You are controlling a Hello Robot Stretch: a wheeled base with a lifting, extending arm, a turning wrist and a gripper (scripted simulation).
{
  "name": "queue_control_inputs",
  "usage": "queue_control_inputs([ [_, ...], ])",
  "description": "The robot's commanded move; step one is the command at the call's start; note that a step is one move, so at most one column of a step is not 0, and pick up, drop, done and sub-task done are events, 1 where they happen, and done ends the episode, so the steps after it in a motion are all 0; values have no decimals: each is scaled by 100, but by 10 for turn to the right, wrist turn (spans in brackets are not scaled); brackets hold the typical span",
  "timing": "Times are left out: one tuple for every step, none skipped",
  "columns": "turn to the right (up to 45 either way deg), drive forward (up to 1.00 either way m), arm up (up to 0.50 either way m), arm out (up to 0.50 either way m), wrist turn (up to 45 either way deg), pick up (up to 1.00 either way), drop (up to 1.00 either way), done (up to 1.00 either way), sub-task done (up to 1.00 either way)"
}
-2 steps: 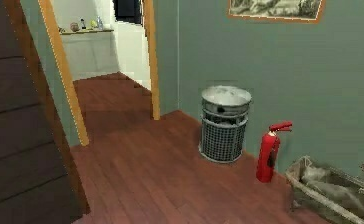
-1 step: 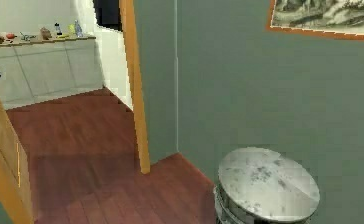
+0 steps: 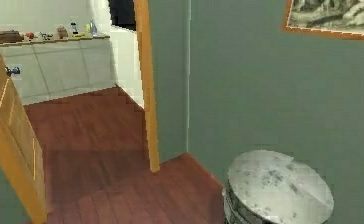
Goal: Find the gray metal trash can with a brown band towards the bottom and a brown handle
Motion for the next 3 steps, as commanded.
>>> queue_control_inputs([
  [0, 25, 0, 0, 0, 0, 0, 0, 0],
  [-210, 0, 0, 0, 0, 0, 0, 0, 0],
  [0, 80, 0, 0, 0, 0, 0, 0, 0],
])
